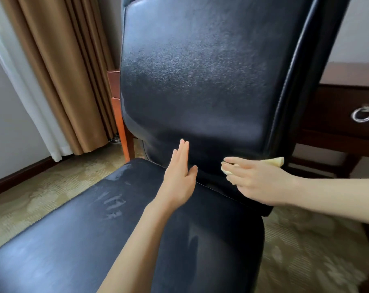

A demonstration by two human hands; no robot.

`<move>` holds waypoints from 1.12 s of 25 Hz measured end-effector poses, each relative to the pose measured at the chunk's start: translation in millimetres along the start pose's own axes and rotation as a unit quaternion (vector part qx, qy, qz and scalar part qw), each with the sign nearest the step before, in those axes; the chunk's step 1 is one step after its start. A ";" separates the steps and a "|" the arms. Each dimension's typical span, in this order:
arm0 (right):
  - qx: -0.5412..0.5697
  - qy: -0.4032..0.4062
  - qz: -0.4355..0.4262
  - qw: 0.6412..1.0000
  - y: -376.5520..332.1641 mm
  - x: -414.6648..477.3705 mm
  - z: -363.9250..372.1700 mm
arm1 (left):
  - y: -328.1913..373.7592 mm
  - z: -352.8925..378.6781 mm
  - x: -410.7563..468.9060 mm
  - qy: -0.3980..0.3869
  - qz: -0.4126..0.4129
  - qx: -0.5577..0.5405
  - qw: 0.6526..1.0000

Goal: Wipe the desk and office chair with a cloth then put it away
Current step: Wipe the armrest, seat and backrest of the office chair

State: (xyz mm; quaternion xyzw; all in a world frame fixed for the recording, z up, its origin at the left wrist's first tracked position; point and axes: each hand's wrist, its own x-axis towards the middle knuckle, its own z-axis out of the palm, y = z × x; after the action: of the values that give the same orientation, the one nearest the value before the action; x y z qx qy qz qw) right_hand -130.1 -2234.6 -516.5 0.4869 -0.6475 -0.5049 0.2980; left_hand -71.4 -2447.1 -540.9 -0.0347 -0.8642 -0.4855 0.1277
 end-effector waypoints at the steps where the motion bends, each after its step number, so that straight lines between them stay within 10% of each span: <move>1: 0.026 0.058 0.004 0.998 7.9 -12.7 -3.3 | 3.0 3.6 2.1 -0.002 0.009 -0.003 1.000; 6: 0.095 0.213 0.188 0.954 64.8 -37.0 -27.8 | 10.0 15.9 14.0 0.002 0.035 -0.011 0.999; 14: 0.220 0.079 0.362 0.902 126.7 48.7 -47.5 | 8.5 13.1 17.9 0.022 0.056 0.007 0.998; 28: 0.038 0.004 0.149 0.988 14.2 90.8 -8.9 | 29.8 17.2 7.2 0.193 -0.016 0.065 0.979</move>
State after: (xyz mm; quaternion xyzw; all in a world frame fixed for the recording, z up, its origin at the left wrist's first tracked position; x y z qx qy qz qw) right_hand -158.6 -2322.2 -509.9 0.3980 -0.7300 -0.4281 0.3542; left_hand -76.1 -2417.3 -522.9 0.0813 -0.8534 -0.4282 0.2860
